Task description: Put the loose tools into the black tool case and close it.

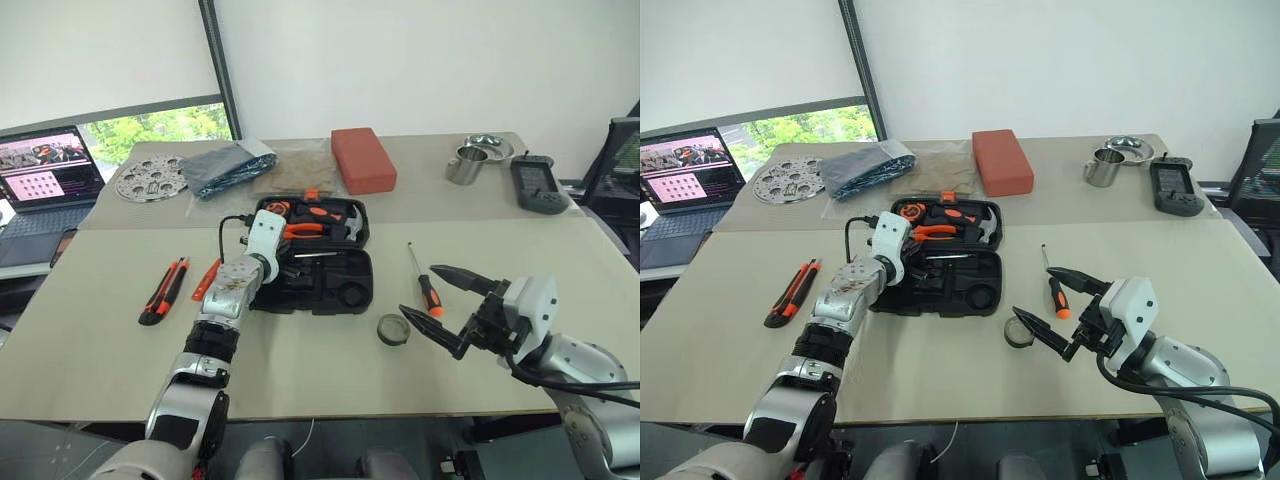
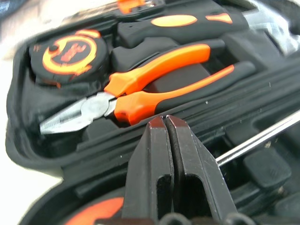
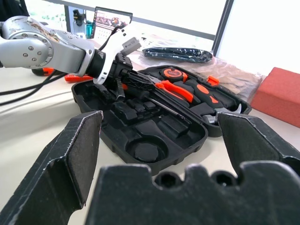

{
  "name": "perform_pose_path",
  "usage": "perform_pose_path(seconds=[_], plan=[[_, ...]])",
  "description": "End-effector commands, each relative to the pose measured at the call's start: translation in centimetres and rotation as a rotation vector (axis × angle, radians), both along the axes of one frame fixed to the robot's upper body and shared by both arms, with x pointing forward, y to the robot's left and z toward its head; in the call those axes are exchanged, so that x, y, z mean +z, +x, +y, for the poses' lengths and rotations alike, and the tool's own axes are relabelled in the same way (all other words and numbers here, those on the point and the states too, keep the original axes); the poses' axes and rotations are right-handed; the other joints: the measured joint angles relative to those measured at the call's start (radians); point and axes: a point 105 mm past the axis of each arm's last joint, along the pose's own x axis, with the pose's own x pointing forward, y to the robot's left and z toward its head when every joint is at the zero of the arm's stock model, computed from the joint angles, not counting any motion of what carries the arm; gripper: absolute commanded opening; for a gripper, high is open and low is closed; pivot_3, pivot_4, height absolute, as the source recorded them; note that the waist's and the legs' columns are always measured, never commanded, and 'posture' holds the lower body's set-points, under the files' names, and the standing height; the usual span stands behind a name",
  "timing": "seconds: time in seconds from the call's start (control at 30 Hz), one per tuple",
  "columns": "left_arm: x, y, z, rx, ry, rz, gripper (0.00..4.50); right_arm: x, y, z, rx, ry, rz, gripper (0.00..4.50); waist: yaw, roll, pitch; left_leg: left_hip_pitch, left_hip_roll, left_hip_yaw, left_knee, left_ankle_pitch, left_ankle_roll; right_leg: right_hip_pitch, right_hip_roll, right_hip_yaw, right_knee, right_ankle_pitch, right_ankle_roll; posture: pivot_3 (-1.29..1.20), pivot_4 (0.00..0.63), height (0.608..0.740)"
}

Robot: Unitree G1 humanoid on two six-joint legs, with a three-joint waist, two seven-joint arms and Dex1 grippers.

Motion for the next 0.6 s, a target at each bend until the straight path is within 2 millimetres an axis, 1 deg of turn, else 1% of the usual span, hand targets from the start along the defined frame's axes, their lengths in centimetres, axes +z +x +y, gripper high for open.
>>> perform_pose_path(seconds=[0.03,0.17,0.27,0.37,0.43,0.5,0.6], plan=[[-8.9,-3.4,2.4,0.036,0.129,0.298,0.12,1.2,-0.2,0.1,0.019,-0.006,-0.064,4.5,-0.002,0.0,-0.001,0.001,0.0,0.0,0.0,0.0,0.0,0.001,0.0,0.0,0.0,0.0,0.0,0.0,0.15,0.74],[-10.3,-4.3,2.9,0.034,0.146,0.352,0.12,1.1,-0.3,0.2,0.02,-0.004,-0.061,4.5,-0.005,0.0,-0.003,0.005,0.0,0.0,-0.001,-0.001,0.001,0.002,0.0,0.001,-0.001,0.0,0.0,0.0,0.15,0.74],[-11.2,-4.9,2.8,0.062,0.076,0.413,0.12,1.0,-0.3,0.1,0.019,-0.004,-0.059,4.5,-0.006,0.0,-0.006,0.009,0.0,0.0,-0.003,-0.002,0.0,0.002,-0.001,0.003,-0.001,0.0,0.0,0.0,0.15,0.74],[-11.8,-5.3,2.8,0.087,0.042,0.443,0.12,1.0,-0.3,0.2,0.023,-0.005,-0.056,4.5,-0.006,0.0,-0.008,0.01,0.0,0.0,-0.004,-0.002,0.0,0.003,-0.001,0.004,-0.002,0.0,0.0,0.0,0.15,0.74],[-12.2,-5.6,2.4,0.116,-0.049,0.491,0.12,1.1,-0.3,0.2,0.027,-0.007,-0.055,4.5,-0.006,0.0,-0.008,0.012,0.0,0.0,-0.004,-0.002,0.0,0.005,-0.001,0.004,-0.002,0.0,0.0,0.0,0.15,0.74],[-12.3,-5.8,2.0,0.115,-0.09,0.508,0.12,1.1,-0.3,0.2,0.029,-0.008,-0.055,4.5,-0.006,0.0,-0.008,0.015,0.0,0.0,-0.004,-0.003,0.0,0.009,-0.001,0.004,-0.003,-0.001,0.001,0.0,0.15,0.74],[-12.2,-6.1,0.7,0.125,-0.263,0.553,0.12,1.1,-0.2,0.2,0.031,-0.011,-0.055,4.5,-0.006,0.0,-0.008,0.016,0.0,0.0,-0.004,-0.005,-0.002,0.011,-0.002,0.004,-0.005,-0.002,0.003,0.0,0.15,0.74]])
